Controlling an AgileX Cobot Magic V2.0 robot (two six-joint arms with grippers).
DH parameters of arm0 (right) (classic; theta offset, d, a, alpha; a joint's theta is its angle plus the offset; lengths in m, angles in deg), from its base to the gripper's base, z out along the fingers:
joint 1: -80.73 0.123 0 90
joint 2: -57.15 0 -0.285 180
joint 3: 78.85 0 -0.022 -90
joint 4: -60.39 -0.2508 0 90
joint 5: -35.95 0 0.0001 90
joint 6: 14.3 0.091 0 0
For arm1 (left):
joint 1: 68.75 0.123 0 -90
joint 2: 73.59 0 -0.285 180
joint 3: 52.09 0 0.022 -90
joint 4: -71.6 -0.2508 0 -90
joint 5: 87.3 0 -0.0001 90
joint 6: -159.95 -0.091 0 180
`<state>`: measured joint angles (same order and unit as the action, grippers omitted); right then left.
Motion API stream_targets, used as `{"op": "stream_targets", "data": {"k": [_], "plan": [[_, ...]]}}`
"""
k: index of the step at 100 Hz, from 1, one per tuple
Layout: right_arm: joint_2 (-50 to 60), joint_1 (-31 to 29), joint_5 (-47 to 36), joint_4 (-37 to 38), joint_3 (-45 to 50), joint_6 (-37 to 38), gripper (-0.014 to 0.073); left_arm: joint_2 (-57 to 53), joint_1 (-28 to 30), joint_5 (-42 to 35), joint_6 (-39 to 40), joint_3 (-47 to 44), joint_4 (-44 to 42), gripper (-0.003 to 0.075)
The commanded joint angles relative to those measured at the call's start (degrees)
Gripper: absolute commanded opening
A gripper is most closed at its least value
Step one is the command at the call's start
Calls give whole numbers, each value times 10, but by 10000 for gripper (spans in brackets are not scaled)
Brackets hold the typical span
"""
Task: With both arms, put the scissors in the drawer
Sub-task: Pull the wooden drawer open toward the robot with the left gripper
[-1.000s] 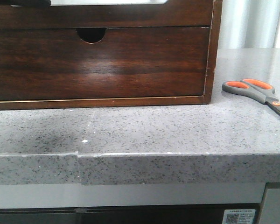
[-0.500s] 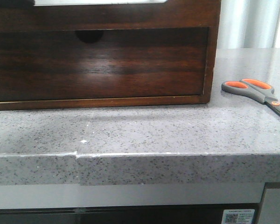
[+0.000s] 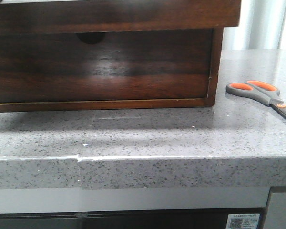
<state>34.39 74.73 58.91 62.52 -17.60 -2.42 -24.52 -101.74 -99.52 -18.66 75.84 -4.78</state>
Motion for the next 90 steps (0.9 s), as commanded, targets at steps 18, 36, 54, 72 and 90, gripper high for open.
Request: {"op": "stream_targets", "data": {"k": [18,36,54,72,90], "plan": [[-8,1,-39,4,-19,-7,-41,-48,-3,-52,18,-9,28,-21],[-8,1,-38,4,-19,-7,-41,-66,-3,-79,18,-22,5,-22],[-8,1,-36,4,-19,-7,-41,-66,-3,-73,18,-25,5,-21],[-8,1,-36,4,-19,-7,-41,-66,-3,-62,18,-29,5,2],[-8,1,-36,4,-19,-7,-41,-66,-3,-56,18,-33,5,215]]}}
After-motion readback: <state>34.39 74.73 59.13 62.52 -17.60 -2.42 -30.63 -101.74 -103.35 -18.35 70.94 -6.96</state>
